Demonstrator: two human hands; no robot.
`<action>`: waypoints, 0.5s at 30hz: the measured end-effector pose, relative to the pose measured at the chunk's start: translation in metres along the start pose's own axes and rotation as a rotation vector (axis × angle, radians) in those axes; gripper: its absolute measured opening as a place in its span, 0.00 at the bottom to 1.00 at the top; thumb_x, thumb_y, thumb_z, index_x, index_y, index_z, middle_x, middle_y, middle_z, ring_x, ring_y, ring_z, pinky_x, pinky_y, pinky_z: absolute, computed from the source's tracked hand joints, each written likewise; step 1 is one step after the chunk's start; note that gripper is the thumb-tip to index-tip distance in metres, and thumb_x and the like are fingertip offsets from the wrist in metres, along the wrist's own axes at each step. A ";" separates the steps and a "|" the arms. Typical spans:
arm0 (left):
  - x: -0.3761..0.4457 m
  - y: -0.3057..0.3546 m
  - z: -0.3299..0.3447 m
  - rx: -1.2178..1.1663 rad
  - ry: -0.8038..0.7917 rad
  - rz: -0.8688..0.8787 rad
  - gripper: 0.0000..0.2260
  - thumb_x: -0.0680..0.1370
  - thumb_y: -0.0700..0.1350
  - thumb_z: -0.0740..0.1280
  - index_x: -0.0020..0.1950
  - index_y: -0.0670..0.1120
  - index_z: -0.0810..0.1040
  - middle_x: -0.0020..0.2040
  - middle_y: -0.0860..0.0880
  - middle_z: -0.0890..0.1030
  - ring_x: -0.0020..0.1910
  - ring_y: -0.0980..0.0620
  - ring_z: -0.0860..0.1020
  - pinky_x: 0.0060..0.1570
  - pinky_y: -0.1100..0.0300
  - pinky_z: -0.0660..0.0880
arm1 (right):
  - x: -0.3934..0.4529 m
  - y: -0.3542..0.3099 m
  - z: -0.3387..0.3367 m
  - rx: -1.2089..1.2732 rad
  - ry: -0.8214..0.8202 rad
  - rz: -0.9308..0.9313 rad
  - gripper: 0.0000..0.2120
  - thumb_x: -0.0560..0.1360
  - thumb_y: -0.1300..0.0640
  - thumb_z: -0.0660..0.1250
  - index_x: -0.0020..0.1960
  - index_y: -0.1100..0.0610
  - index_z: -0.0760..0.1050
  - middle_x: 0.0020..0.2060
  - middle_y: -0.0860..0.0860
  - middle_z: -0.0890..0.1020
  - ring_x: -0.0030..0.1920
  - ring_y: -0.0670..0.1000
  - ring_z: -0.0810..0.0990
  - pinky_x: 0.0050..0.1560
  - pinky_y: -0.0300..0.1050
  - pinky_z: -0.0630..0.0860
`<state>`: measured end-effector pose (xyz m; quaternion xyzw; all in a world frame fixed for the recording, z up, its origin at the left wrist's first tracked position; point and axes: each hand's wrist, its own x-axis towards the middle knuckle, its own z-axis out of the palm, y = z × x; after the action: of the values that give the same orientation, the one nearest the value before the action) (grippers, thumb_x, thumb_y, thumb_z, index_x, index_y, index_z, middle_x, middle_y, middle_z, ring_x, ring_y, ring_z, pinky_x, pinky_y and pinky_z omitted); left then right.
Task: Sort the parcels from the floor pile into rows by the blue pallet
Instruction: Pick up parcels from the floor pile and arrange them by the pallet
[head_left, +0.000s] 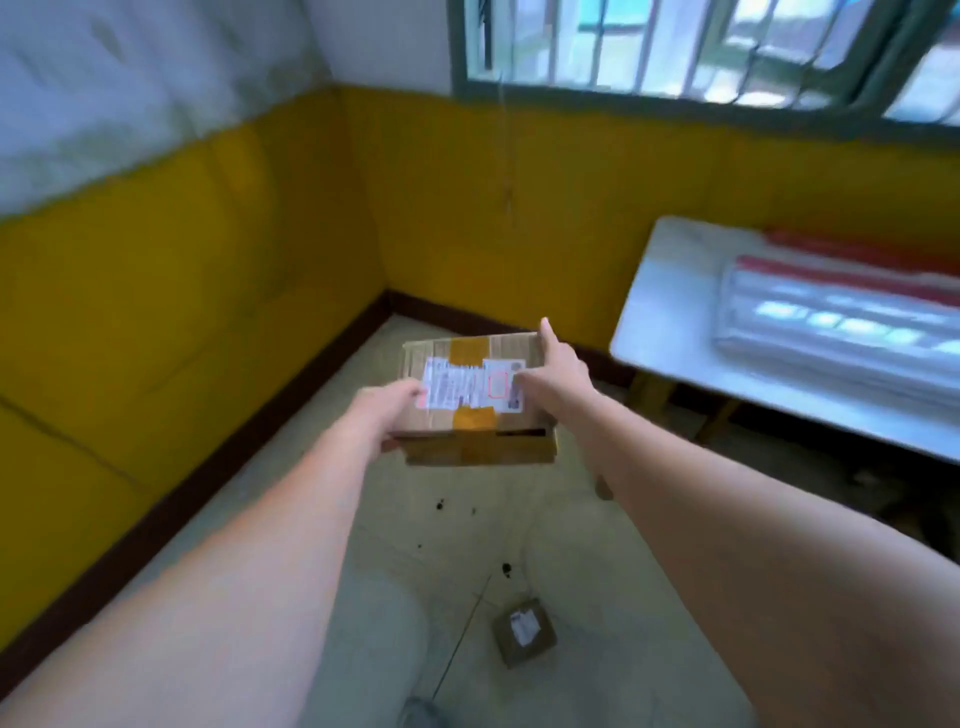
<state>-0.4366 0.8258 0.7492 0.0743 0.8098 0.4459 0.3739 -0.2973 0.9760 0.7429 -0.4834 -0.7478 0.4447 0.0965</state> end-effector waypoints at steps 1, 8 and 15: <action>-0.045 0.036 -0.011 -0.008 0.001 0.057 0.07 0.73 0.49 0.69 0.44 0.46 0.79 0.39 0.46 0.78 0.35 0.50 0.74 0.36 0.61 0.68 | -0.031 -0.022 -0.044 0.133 0.035 -0.005 0.43 0.73 0.59 0.65 0.81 0.49 0.45 0.69 0.55 0.70 0.66 0.57 0.73 0.62 0.52 0.75; -0.314 0.155 -0.026 -0.176 -0.177 0.679 0.08 0.80 0.52 0.63 0.58 0.53 0.74 0.44 0.51 0.77 0.39 0.55 0.74 0.27 0.67 0.71 | -0.276 -0.066 -0.261 0.708 0.173 -0.236 0.18 0.78 0.67 0.62 0.66 0.56 0.73 0.54 0.54 0.83 0.48 0.51 0.82 0.43 0.42 0.79; -0.477 0.056 0.035 -0.351 -0.560 0.667 0.19 0.75 0.57 0.66 0.64 0.54 0.73 0.54 0.50 0.77 0.52 0.48 0.76 0.46 0.48 0.76 | -0.518 0.033 -0.289 0.807 0.444 -0.252 0.20 0.79 0.53 0.65 0.70 0.40 0.70 0.55 0.45 0.84 0.58 0.47 0.80 0.58 0.49 0.74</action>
<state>-0.0866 0.6653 1.0386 0.3838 0.5219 0.6348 0.4212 0.1565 0.7268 1.0354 -0.3964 -0.5293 0.5703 0.4873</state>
